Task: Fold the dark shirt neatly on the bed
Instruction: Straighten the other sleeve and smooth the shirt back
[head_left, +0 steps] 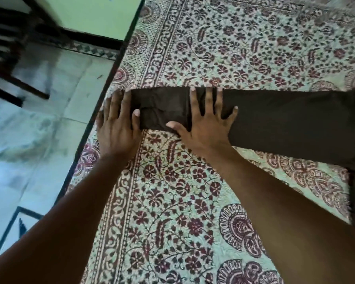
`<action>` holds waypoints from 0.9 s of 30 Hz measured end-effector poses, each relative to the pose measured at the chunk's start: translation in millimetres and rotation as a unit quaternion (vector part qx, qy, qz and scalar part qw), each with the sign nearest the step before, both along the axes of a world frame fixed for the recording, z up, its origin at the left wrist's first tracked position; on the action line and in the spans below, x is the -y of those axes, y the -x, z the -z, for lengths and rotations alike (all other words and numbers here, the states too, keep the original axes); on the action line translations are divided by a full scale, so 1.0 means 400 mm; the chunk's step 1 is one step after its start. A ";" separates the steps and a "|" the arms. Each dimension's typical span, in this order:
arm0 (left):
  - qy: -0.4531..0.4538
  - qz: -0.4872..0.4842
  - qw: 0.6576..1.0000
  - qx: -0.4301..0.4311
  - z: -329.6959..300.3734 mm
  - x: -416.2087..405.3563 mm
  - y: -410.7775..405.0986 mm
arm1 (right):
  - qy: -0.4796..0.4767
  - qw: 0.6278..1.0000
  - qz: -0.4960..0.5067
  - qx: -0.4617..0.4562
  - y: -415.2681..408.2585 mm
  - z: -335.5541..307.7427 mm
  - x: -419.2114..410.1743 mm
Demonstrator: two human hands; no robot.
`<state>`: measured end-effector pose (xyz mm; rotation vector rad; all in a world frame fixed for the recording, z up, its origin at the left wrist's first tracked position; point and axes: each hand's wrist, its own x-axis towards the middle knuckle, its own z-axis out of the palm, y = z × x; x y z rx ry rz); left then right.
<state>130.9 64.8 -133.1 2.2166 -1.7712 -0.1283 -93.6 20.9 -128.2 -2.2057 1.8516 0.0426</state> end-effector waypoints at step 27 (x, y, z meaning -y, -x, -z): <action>0.007 0.215 0.973 0.083 -0.005 0.001 -0.016 | 0.071 0.996 0.027 0.037 -0.066 0.007 -0.014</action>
